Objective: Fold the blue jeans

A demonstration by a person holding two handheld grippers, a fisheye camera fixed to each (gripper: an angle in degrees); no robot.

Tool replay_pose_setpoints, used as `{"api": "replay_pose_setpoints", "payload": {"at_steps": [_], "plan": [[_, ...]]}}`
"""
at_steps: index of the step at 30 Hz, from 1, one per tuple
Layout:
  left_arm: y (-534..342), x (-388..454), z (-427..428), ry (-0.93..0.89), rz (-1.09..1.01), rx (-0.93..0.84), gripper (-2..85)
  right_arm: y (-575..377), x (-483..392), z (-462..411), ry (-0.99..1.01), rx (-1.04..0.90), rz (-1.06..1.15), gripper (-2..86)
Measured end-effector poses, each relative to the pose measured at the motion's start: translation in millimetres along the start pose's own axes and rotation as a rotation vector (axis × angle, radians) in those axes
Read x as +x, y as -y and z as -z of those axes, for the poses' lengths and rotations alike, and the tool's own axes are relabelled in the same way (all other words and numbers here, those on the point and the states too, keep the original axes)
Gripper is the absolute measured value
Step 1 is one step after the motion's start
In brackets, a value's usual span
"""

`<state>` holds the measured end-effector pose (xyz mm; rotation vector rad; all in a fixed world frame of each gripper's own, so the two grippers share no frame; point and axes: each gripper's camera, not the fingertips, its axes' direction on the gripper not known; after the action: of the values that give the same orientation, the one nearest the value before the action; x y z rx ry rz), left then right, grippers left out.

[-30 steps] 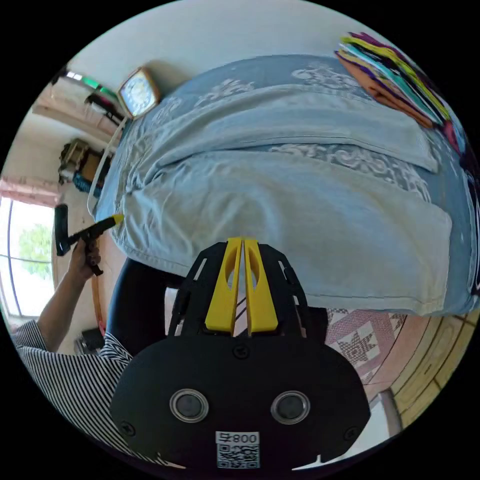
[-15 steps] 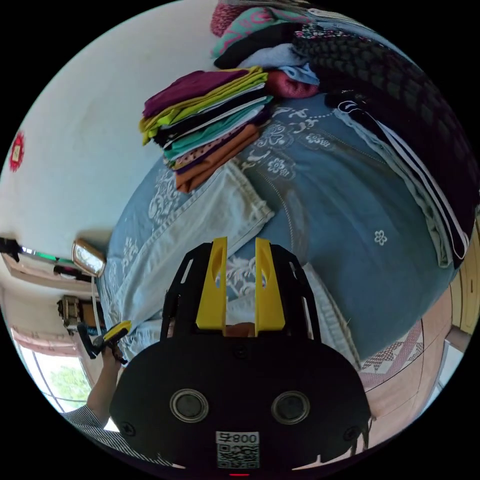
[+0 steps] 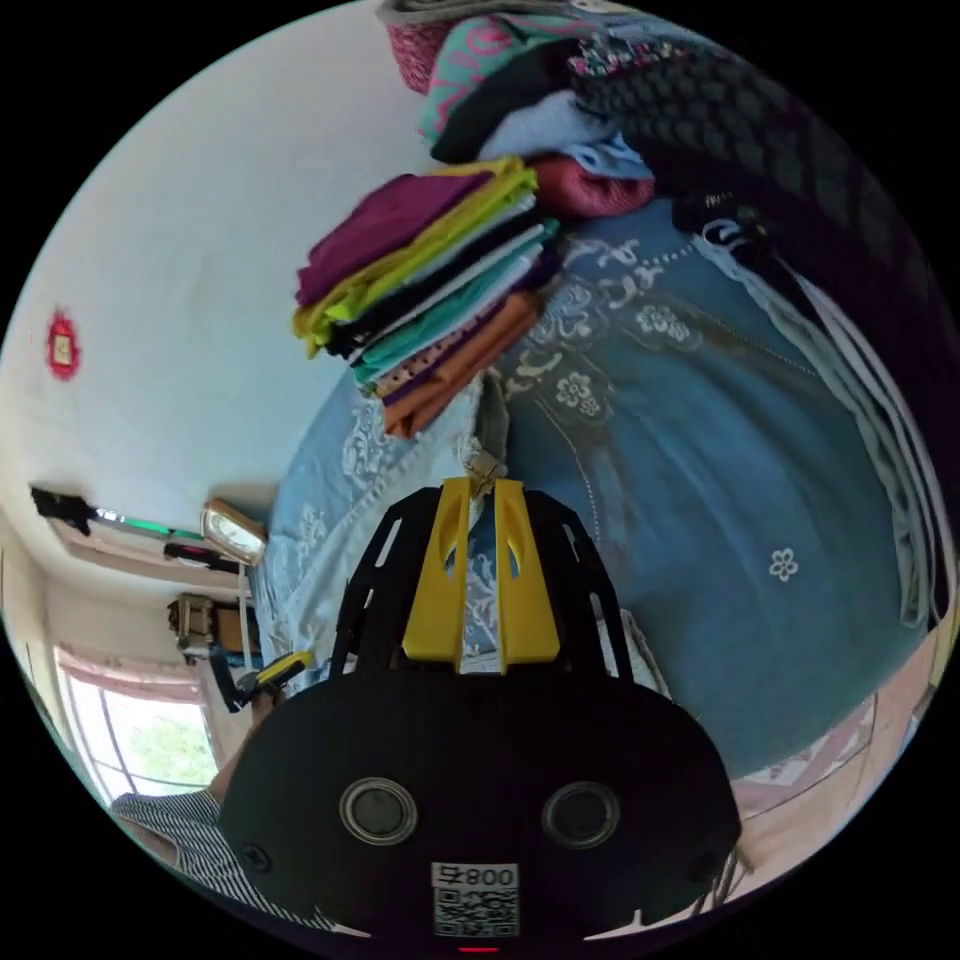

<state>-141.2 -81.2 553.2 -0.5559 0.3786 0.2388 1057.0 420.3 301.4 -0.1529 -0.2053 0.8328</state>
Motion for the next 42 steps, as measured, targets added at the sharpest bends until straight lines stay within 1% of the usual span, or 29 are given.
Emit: {"api": "replay_pose_setpoints", "payload": {"at_steps": [2,3,4,6,8,9,11,12,14,16,17,21,23,25,28,32,34,36,39,42], "plan": [[10,2,-22,-0.019,0.038,-0.076,2.9,7,11,-2,-0.057,-0.059,0.012,5.5],[11,3,-24,-0.02,0.052,-0.073,3.1,11,21,-6,-0.085,-0.097,-0.008,5.6],[13,6,-22,-0.025,0.068,-0.039,3.6,12,26,-8,-0.093,-0.112,-0.022,5.7],[13,14,-15,-0.076,0.033,0.016,4.4,14,46,-3,-0.085,-0.132,-0.071,5.8],[10,30,-8,-0.112,-0.03,0.072,6.2,12,56,12,-0.118,-0.091,-0.067,5.0],[10,34,-9,-0.116,-0.044,0.072,6.6,8,62,23,-0.154,-0.075,-0.052,4.9],[13,49,-24,-0.078,-0.105,-0.003,7.7,1,70,35,-0.183,-0.081,-0.024,5.5],[15,52,-30,-0.057,-0.113,-0.027,7.9,-7,73,40,-0.196,-0.099,-0.003,6.2],[23,59,-55,-0.005,-0.124,-0.132,7.7,-19,75,41,-0.234,-0.14,0.033,6.9],[27,61,-58,0.043,-0.11,-0.116,6.5,-31,76,35,-0.298,-0.19,0.062,7.7],[30,62,-59,0.034,-0.112,-0.127,5.2,-36,75,28,-0.318,-0.226,0.075,7.8],[33,64,-61,0.015,-0.112,-0.136,2.0,-34,61,18,-0.433,-0.255,0.137,6.5],[32,60,-50,-0.026,-0.067,-0.082,1.2,-29,53,22,-0.402,-0.261,0.164,4.5],[29,59,-39,-0.048,-0.043,-0.022,0.8,-23,39,45,-0.318,-0.182,0.18,3.6],[29,60,-40,-0.024,-0.041,-0.015,0.8,-14,30,63,-0.247,-0.133,0.197,3.5],[33,54,-64,-0.005,-0.008,-0.097,1.5,-7,37,34,-0.304,-0.238,0.146,5.0],[28,53,-57,-0.013,-0.003,-0.056,1.8,-9,42,28,-0.318,-0.257,0.087,5.5],[20,53,-47,-0.004,-0.006,-0.015,2.1,-18,35,37,-0.299,-0.2,0.092,5.5],[3,53,-34,0.009,-0.001,0.042,2.4,-39,21,52,-0.361,-0.124,0.107,4.3],[-7,50,-45,-0.005,0.011,-0.003,2.5,-68,10,57,-0.384,-0.08,0.102,4.0]]}}
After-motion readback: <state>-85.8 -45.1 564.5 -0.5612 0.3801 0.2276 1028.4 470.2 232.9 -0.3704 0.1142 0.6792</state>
